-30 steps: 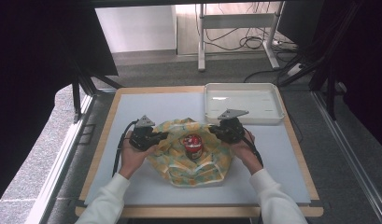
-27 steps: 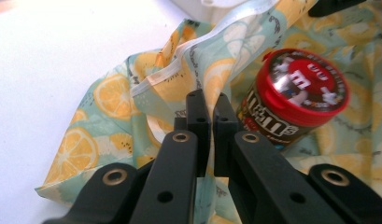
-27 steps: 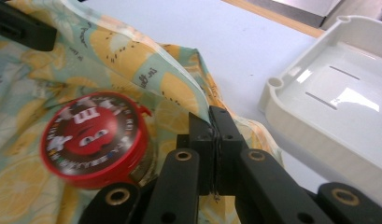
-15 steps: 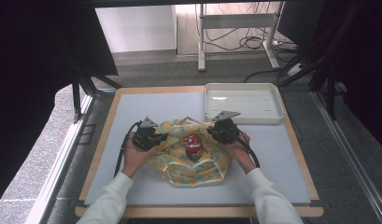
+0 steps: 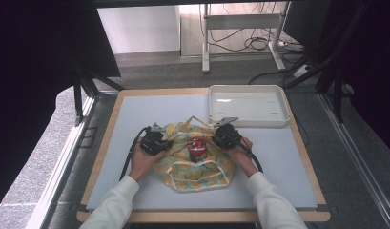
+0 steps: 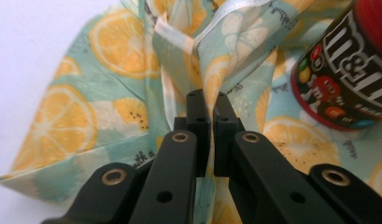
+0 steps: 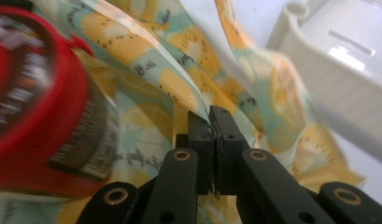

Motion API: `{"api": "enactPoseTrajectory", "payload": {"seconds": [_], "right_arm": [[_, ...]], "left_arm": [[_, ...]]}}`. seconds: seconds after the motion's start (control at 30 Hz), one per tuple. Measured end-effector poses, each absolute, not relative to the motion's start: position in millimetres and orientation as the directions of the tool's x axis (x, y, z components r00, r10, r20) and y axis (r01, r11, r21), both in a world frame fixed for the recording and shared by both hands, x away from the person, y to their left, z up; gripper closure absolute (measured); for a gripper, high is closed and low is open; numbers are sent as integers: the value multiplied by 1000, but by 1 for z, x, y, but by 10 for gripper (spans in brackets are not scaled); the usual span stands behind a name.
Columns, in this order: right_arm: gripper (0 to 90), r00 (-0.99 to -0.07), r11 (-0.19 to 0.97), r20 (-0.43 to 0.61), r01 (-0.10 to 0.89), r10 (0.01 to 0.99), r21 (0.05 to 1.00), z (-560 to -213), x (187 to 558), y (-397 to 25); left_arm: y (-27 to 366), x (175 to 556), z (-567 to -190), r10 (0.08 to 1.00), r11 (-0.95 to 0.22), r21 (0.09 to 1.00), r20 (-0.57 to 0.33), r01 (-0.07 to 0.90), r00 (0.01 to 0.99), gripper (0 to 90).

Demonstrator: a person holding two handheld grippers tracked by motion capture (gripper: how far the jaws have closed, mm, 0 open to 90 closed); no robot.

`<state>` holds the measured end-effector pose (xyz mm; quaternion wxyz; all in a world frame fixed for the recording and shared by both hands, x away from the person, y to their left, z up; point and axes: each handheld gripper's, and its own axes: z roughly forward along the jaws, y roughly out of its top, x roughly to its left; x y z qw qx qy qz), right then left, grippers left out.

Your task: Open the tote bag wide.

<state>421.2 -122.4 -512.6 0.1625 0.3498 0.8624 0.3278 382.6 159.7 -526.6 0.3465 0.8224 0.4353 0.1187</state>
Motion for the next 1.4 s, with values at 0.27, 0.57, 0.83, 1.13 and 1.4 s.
{"api": "enactPoseTrajectory", "payload": {"seconds": [0.27,0.57,0.83,1.13,1.4], "right_arm": [[838,-696,535,-25,527,718,660,-523,423,-125],[384,-681,490,0,527,732,695,-512,421,-132],[283,-694,389,69,479,716,787,-471,409,-144],[570,-729,395,37,412,683,821,-445,387,-146],[857,-815,511,54,412,578,755,-451,354,-134]], "left_arm": [[157,382,-533,791,-396,655,-113,644,601,891],[158,382,-531,782,-376,667,-144,643,606,792],[164,367,-498,755,-311,756,-172,576,633,396],[173,346,-465,691,-309,806,-174,504,702,724],[141,363,-476,659,-413,741,-158,530,735,900]]}}
